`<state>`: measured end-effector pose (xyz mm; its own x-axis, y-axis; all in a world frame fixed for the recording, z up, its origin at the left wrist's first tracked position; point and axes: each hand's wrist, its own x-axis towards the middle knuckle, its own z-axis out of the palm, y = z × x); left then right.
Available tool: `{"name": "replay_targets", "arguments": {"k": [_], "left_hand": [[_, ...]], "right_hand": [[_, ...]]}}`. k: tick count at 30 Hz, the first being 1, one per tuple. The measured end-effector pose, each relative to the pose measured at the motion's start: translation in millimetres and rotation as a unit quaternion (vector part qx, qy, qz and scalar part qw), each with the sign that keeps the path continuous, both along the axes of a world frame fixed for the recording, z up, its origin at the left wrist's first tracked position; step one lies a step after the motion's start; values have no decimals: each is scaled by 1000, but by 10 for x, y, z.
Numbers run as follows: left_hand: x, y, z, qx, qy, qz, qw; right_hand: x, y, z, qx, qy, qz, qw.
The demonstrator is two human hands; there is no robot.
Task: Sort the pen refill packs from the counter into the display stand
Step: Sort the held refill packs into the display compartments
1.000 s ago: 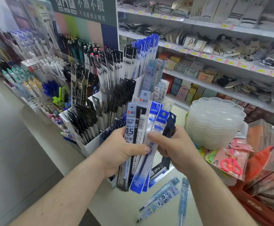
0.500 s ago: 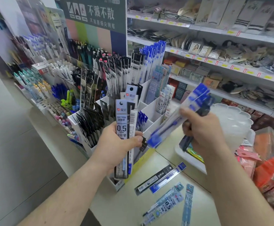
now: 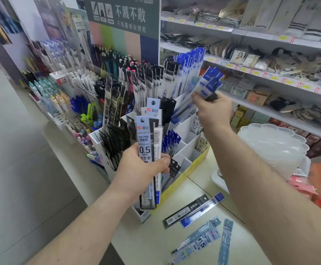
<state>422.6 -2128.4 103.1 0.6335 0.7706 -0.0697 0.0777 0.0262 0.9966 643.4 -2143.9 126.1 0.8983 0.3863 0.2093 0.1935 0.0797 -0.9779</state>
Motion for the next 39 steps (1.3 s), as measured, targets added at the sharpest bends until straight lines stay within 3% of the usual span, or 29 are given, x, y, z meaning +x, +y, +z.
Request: {"name": "replay_targets", "arguments": {"k": [11, 19, 21, 23, 25, 28, 30, 35, 39], "left_hand": [[-50, -9, 8, -14, 4, -10, 1000], [-53, -40, -14, -76, 1, -40, 996], [-45, -63, -5, -125, -5, -60, 990], [-29, -86, -5, -181, -6, -81, 980], [3, -115, -9, -237, 2, -85, 968], [60, -145, -52, -290, 25, -70, 954], [93, -167, -65, -328, 35, -72, 941], [132, -203, -44, -393, 48, -86, 914], [119, -247, 2, -362, 38, -101, 926]], "right_hand": [[-29, 353, -305, -197, 42, 78, 976], [42, 257, -305, -239, 14, 81, 968], [-27, 69, -251, -214, 44, 79, 973], [-183, -175, -178, -142, 171, 130, 966], [-341, -423, -145, -69, 295, 197, 932], [-530, -734, -130, 7, 410, 277, 869], [-596, -874, -173, 29, 443, 287, 849], [-656, -1013, -275, 43, 468, 274, 839], [-690, -1073, -279, 57, 467, 271, 840]]}}
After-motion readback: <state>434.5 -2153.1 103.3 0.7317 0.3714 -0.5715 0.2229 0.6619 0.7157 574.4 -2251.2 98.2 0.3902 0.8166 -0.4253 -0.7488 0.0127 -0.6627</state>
